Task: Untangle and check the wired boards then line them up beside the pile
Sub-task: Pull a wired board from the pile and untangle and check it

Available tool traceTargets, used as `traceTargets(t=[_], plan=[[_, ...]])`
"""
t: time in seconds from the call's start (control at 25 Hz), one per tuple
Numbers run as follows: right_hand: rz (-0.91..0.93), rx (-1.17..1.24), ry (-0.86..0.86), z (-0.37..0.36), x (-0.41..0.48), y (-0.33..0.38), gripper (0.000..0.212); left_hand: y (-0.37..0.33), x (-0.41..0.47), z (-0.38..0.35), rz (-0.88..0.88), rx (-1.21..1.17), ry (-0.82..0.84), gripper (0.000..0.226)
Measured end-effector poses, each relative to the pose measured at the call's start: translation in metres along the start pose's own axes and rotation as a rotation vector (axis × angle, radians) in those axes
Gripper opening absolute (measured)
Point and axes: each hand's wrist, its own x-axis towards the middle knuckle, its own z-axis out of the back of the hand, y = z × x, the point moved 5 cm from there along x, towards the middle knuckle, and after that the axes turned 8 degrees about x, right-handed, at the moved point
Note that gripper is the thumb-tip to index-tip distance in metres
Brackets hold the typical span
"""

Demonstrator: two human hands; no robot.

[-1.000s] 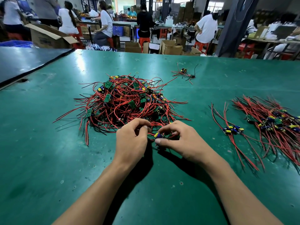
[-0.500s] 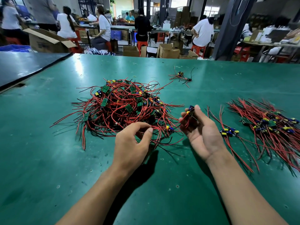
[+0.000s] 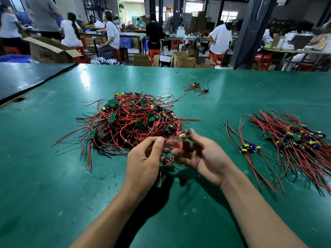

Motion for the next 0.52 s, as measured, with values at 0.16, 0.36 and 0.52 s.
traceTargets(t=[0.16, 0.36, 0.52], plan=[[-0.008, -0.214, 0.000, -0.007, 0.001, -0.019, 0.029, 0.007, 0.002, -0.006, 0.039, 0.030, 0.118, 0.009], [0.083, -0.302, -0.065, -0.006, 0.005, -0.023, 0.027, 0.010, 0.001, -0.005, 0.005, 0.180, 0.152, 0.029], [0.124, -0.394, -0.139, 0.000, 0.012, -0.023, 0.022, 0.007, -0.002, -0.009, 0.045, 0.084, 0.116, 0.021]])
